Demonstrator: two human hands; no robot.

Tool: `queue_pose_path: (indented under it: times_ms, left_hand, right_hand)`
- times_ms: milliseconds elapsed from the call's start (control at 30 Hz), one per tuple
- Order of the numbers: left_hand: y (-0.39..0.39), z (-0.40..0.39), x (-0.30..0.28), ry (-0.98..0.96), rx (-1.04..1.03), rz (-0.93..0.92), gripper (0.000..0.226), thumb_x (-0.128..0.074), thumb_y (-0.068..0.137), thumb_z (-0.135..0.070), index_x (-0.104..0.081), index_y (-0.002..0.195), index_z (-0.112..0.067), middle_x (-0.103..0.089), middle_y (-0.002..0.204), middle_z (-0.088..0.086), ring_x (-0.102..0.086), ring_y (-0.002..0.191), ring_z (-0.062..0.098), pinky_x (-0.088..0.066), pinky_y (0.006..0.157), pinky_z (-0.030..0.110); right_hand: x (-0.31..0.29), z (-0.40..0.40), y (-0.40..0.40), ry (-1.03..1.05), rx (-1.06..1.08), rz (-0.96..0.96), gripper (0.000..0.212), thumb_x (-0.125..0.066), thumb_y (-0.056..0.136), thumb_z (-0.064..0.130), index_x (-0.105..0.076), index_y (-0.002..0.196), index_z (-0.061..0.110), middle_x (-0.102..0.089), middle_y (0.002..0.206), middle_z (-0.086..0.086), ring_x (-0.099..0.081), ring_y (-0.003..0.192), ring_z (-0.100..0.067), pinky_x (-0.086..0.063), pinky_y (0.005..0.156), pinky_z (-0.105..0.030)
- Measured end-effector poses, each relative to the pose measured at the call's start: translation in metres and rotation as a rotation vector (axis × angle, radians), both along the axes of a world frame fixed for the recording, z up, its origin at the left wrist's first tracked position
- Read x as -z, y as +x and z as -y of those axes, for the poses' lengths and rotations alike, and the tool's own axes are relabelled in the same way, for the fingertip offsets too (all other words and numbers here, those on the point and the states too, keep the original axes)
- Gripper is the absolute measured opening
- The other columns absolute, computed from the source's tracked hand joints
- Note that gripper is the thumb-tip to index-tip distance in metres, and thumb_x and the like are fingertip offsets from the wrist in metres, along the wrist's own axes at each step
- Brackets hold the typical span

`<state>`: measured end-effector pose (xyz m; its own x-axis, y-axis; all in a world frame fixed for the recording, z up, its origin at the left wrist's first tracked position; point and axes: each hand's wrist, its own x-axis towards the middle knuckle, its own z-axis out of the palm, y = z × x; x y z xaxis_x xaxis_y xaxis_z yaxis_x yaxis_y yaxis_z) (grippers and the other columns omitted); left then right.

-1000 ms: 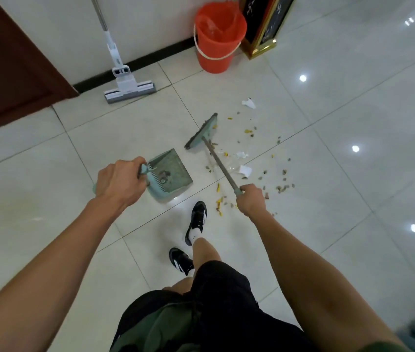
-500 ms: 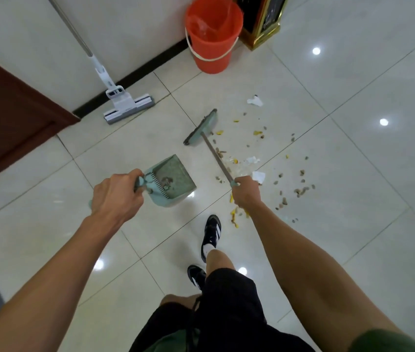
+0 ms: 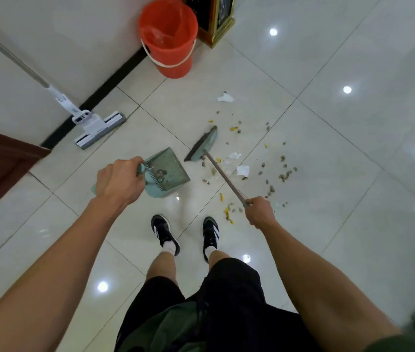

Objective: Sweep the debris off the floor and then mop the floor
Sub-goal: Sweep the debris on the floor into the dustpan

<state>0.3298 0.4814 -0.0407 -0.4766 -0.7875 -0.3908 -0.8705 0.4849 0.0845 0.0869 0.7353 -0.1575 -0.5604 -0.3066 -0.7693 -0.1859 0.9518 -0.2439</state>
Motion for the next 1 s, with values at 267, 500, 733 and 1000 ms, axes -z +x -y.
queue_pose_path:
  times_ms: [267, 500, 733, 1000]
  left_hand:
    - [-0.001, 0.052, -0.003, 0.016, 0.201, -0.047, 0.02, -0.06, 0.085, -0.016, -0.064, 0.102, -0.025, -0.067, 0.091, 0.011, -0.064, 0.083, 0.037, -0.049, 0.068, 0.039]
    - [0.004, 0.093, -0.015, -0.038, 0.305, -0.101, 0.012, -0.058, 0.085, -0.015, -0.061, 0.094, -0.023, -0.067, 0.085, 0.011, -0.063, 0.079, 0.038, -0.038, 0.061, 0.036]
    - [-0.007, 0.121, -0.017, -0.041, 0.303, -0.093, 0.013, -0.056, 0.086, -0.016, -0.06, 0.096, -0.022, -0.068, 0.087, 0.01, -0.063, 0.079, 0.037, -0.039, 0.061, 0.035]
    - [-0.042, 0.166, -0.007, -0.028, 0.248, -0.097, 0.016, -0.055, 0.093, -0.024, -0.063, 0.107, -0.022, -0.069, 0.09, 0.008, -0.064, 0.08, 0.036, -0.049, 0.063, 0.038]
  right_hand:
    - [-0.031, 0.038, 0.031, 0.01, 0.132, -0.053, 0.027, -0.05, 0.092, 0.009, -0.074, 0.105, 0.007, -0.069, 0.08, -0.012, -0.066, 0.056, -0.026, -0.054, 0.049, -0.029]
    - [-0.05, 0.058, 0.057, -0.103, 0.402, 0.002, 0.02, -0.054, 0.093, 0.006, -0.071, 0.103, 0.003, -0.065, 0.082, -0.016, -0.056, 0.053, -0.025, -0.047, 0.05, -0.03]
    - [-0.047, 0.09, 0.05, -0.157, 0.488, 0.019, 0.026, -0.059, 0.091, 0.014, -0.067, 0.095, -0.01, -0.054, 0.073, -0.014, -0.052, 0.046, -0.024, -0.041, 0.045, -0.028]
    - [-0.028, 0.159, 0.008, -0.254, 0.501, 0.023, 0.03, -0.059, 0.098, 0.025, -0.068, 0.119, 0.005, -0.068, 0.082, -0.015, -0.062, 0.054, -0.026, -0.049, 0.045, -0.027]
